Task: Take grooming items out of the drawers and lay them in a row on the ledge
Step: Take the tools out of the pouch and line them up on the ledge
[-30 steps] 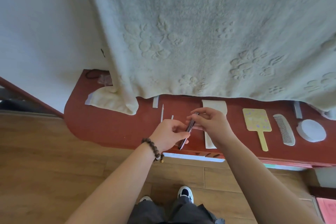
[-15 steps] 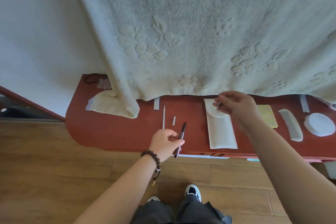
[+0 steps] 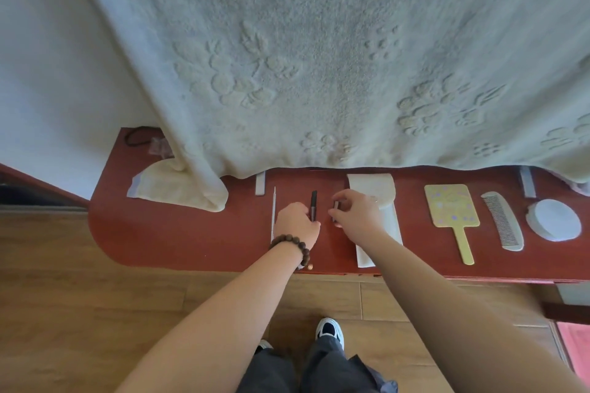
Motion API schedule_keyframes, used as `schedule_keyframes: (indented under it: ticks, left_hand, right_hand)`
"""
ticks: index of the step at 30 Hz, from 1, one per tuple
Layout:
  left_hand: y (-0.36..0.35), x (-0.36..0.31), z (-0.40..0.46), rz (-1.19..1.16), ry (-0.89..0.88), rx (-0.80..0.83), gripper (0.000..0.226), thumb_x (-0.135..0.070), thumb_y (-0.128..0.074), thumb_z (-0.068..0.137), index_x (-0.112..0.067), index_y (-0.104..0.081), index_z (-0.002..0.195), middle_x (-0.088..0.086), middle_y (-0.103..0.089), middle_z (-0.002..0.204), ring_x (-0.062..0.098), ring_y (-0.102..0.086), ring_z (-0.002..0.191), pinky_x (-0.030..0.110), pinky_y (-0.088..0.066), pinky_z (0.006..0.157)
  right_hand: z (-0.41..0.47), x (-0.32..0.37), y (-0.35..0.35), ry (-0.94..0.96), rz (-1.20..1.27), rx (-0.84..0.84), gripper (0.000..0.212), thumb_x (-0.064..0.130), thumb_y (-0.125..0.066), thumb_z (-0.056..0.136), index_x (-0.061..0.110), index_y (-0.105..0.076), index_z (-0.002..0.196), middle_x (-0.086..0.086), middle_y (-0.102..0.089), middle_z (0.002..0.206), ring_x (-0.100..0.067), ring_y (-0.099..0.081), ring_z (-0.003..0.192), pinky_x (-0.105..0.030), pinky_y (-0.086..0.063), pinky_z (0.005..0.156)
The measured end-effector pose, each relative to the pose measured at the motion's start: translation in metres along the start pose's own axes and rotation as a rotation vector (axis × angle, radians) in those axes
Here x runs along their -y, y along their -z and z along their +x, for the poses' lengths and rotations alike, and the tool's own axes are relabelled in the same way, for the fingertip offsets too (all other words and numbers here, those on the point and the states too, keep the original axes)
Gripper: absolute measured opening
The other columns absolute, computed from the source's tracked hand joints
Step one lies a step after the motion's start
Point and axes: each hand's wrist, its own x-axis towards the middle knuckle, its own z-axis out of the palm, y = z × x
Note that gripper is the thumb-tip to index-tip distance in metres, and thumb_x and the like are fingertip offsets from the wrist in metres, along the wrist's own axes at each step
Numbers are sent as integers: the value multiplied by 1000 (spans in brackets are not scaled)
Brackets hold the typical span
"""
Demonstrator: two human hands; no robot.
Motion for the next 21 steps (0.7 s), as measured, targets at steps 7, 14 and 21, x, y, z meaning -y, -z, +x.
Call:
schedule_keyframes:
  ticks: [7,14,21]
  left_hand:
    - [-11,-1,4,-7,12,-49,25,-26,-69,84,-10,-63,101,6,-68,97,24,-65,91,28,-50,72]
    - [-16,-2,-1,95,-27,-80,35,-32,-68,86,-10,-57,111,9,-62,108,26,-63,97,36,-53,80]
    - [-14,-2,-3,83,-32,-85,36,-34,-67,86,-9,-55,109,11,-60,106,27,-61,96,34,-51,78]
  right_hand:
    - [9,-8,-14,43,-196,-6,29,16,-68,83,15,-63,112,2,-59,89,-18,-59,83,-27,-46,72]
    - [10,-10,-20,61,-312,-10,38,16,-63,87,13,-61,125,-10,-60,123,-25,-60,106,-30,-46,86]
    - [4,-7,-16,48,-335,29,41,21,-60,88,15,-59,128,-8,-61,123,-25,-58,110,-32,-48,88]
